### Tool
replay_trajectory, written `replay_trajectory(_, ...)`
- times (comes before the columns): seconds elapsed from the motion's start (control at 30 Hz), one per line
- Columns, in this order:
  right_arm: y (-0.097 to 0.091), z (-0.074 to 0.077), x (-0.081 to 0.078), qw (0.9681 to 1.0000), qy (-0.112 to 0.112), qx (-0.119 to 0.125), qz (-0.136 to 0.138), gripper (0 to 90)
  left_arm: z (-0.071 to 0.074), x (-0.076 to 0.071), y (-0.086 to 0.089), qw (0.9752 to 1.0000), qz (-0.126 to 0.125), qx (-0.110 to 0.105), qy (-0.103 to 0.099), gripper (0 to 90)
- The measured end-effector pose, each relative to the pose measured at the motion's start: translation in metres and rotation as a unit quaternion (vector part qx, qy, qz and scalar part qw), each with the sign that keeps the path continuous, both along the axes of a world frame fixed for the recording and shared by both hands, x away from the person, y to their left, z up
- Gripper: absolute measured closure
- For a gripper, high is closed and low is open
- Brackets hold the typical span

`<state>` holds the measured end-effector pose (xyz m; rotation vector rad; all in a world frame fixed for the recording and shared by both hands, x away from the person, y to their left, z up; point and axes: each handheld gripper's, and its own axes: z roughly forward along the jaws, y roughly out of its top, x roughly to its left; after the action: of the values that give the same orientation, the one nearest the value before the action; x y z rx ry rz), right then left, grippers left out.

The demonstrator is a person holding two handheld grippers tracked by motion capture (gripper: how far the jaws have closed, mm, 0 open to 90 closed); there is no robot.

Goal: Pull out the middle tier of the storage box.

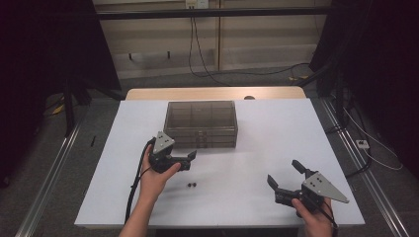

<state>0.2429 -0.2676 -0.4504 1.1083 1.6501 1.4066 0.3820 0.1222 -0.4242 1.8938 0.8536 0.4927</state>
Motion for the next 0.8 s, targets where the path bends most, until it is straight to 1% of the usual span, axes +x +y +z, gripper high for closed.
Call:
replay_trajectory(0.03,0.000,0.000,0.000,1.0000,0.000,0.000,0.000,3.6,-0.001,0.000,-0.001,1.0000,0.001,0.002,0.000,6.4)
replay_trajectory(0.07,0.000,0.000,0.000,1.0000,0.001,0.000,0.000,3.6,-0.002,0.001,-0.003,1.0000,0.000,0.009,0.001,6.7)
replay_trajectory(0.17,0.000,0.000,0.000,1.0000,0.001,0.000,0.000,3.7,-0.003,0.002,-0.005,0.9999,-0.001,0.012,0.002,6.8)
replay_trajectory(0.2,0.000,0.000,0.000,1.0000,0.000,-0.002,0.001,3.7,-0.004,0.002,-0.007,0.9998,-0.001,0.021,0.000,7.0)
replay_trajectory(0.23,0.000,0.000,0.000,1.0000,0.000,-0.002,0.001,3.7,-0.004,0.002,-0.007,0.9998,-0.001,0.021,0.000,7.2)
replay_trajectory(0.27,0.000,0.000,0.000,1.0000,0.000,-0.002,0.000,3.7,-0.005,0.003,-0.008,0.9997,-0.001,0.026,-0.002,7.2)
replay_trajectory(0.3,0.000,0.000,0.000,1.0000,0.000,-0.002,0.000,3.7,-0.005,0.003,-0.008,0.9997,-0.001,0.026,-0.002,7.3)
replay_trajectory(0.33,0.000,0.000,0.000,1.0000,0.000,-0.002,0.001,3.7,-0.006,0.003,-0.010,0.9994,-0.002,0.033,-0.005,7.5)
replay_trajectory(0.37,0.000,0.000,0.000,1.0000,0.000,-0.002,0.001,3.7,-0.006,0.003,-0.010,0.9994,-0.002,0.033,-0.005,7.6)
replay_trajectory(0.4,0.000,0.000,0.000,1.0000,0.000,-0.003,0.001,3.7,-0.006,0.003,-0.013,0.9992,0.000,0.038,-0.005,7.6)
replay_trajectory(0.43,0.000,0.000,0.000,1.0000,0.000,-0.003,0.001,3.7,-0.006,0.003,-0.013,0.9992,0.000,0.038,-0.005,7.8)
replay_trajectory(0.47,0.001,0.000,0.000,1.0000,0.000,-0.003,0.001,3.8,-0.006,0.004,-0.014,0.9990,0.002,0.044,-0.006,8.1)
replay_trajectory(0.53,0.001,0.000,0.000,1.0000,-0.001,-0.003,0.001,3.8,-0.007,0.004,-0.017,0.9987,0.006,0.049,-0.008,8.5)
replay_trajectory(0.7,0.001,0.000,0.000,1.0000,-0.001,-0.005,0.002,3.8,-0.008,0.005,-0.021,0.9987,0.009,0.050,-0.003,9.5)
replay_trajectory(0.77,0.001,0.000,0.000,1.0000,-0.001,-0.005,0.003,3.8,-0.009,0.006,-0.023,0.9986,0.013,0.052,0.000,9.8)
replay_trajectory(0.8,0.001,0.000,0.000,1.0000,-0.001,-0.005,0.003,3.9,-0.009,0.006,-0.025,0.9984,0.019,0.053,0.000,9.9)
